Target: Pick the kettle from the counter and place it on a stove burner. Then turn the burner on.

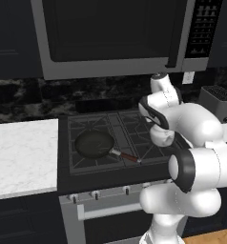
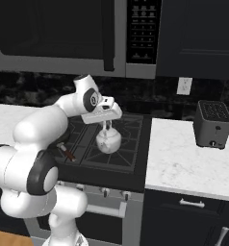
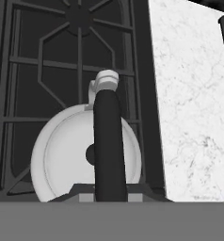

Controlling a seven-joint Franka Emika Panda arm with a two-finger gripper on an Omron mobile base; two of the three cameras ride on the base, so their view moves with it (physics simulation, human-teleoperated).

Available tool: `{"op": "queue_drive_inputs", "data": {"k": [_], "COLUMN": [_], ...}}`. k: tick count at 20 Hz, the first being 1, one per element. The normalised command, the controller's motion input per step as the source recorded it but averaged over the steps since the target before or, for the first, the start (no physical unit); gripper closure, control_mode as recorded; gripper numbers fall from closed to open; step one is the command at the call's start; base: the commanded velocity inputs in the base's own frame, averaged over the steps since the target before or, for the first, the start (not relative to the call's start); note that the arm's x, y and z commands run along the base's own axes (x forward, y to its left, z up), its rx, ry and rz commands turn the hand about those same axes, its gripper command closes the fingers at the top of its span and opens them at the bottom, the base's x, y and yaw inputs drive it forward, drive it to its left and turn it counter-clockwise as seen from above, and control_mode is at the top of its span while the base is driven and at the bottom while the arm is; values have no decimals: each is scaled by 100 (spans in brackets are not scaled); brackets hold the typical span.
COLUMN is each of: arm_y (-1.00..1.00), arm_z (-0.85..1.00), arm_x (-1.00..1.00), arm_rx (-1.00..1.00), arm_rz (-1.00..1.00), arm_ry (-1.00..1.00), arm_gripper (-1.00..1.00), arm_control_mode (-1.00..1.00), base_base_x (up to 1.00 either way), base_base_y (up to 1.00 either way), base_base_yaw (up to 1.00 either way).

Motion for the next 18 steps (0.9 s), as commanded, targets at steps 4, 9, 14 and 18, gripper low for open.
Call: {"op": "queue_drive_inputs", "data": {"k": [4, 9, 14, 18], "arm_y": [2, 0, 0, 0], "arm_z": [-3, -28, -18, -14], "arm_x": [2, 2, 0, 0], "arm_rx": [0, 0, 0, 0], "arm_rz": [0, 0, 0, 0], "arm_ry": [2, 0, 0, 0], "arm_gripper": [100, 100, 100, 100], "arm_control_mode": [-100, -100, -100, -100], "base_base_x": [0, 0, 0, 0], "base_base_y": [0, 0, 0, 0], "base_base_yaw": [0, 0, 0, 0]}}
